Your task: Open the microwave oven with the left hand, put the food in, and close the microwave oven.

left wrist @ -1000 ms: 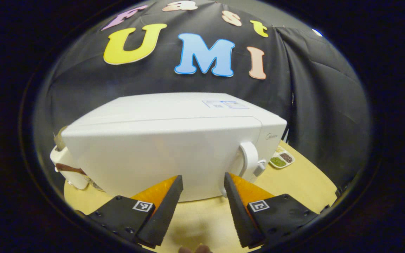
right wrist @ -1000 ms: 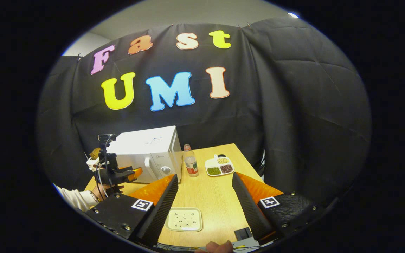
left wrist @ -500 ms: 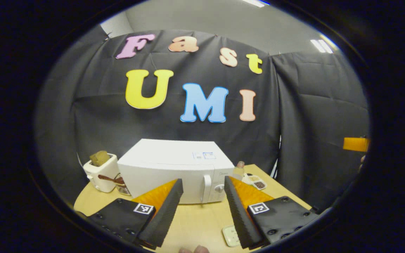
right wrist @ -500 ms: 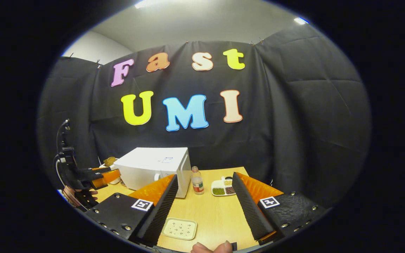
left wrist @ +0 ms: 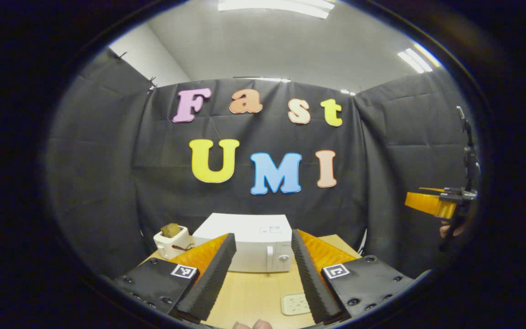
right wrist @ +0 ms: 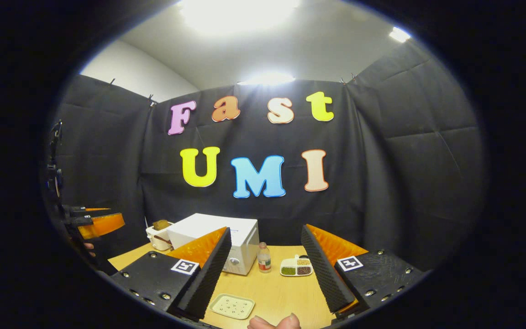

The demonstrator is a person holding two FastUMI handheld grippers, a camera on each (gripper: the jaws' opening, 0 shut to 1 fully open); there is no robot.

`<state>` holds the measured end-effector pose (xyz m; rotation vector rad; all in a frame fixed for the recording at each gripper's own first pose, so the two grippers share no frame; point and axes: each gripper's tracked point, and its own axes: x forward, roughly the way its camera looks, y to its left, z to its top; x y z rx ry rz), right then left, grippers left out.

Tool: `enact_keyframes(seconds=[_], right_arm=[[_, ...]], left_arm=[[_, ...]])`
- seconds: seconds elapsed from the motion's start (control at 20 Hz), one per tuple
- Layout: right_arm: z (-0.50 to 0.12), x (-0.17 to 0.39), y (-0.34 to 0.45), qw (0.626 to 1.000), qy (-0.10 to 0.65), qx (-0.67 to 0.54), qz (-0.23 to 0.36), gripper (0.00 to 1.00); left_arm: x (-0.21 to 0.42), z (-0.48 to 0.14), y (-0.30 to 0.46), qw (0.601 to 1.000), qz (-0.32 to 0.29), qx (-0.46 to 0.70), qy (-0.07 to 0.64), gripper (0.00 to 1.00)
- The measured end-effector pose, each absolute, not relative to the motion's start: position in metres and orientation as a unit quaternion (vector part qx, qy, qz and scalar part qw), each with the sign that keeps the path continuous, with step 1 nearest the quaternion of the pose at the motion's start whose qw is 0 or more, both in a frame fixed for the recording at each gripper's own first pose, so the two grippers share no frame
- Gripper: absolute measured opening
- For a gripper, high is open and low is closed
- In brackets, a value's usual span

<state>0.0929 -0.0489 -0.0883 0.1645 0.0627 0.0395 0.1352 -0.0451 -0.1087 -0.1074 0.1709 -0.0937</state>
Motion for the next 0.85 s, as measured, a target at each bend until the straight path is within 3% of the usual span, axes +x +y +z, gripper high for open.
enact_keyframes(seconds=[0.15, 0.2, 0.25, 0.3, 0.35, 0.5, 0.65, 0.85], right_arm=[[-0.054, 0.087, -0.038, 0.996, 0.003, 0.081, 0.024, 0.94], [-0.046, 0.089, -0.037, 0.997, -0.003, 0.073, 0.017, 0.94], [-0.046, 0.087, -0.032, 0.998, 0.0, 0.062, 0.013, 0.94], [-0.046, 0.084, -0.024, 0.999, 0.002, 0.053, 0.015, 0.87], [-0.042, 0.085, -0.01, 0.999, 0.002, 0.044, 0.023, 0.94], [-0.033, 0.083, 0.009, 0.999, -0.013, 0.024, 0.018, 0.93], [-0.033, 0.088, 0.039, 0.999, -0.01, 0.015, 0.042, 0.92], [-0.027, 0.09, 0.054, 0.999, -0.015, -0.001, 0.049, 0.92]], left_arm=[[0.122, -0.073, -0.025, 0.993, -0.039, -0.076, 0.078, 0.8], [0.12, -0.06, -0.018, 0.994, -0.039, -0.072, 0.069, 0.85], [0.117, -0.057, -0.01, 0.995, -0.035, -0.06, 0.072, 0.8], [0.111, -0.061, -0.004, 0.995, -0.033, -0.049, 0.078, 0.8], [0.107, -0.06, 0.0, 0.996, -0.03, -0.043, 0.075, 0.9], [0.097, -0.058, 0.003, 0.997, -0.028, -0.028, 0.068, 0.8], [0.087, -0.06, 0.017, 0.998, -0.009, 0.013, 0.062, 0.86], [0.075, -0.067, 0.024, 0.998, 0.007, 0.013, 0.058, 0.82]])
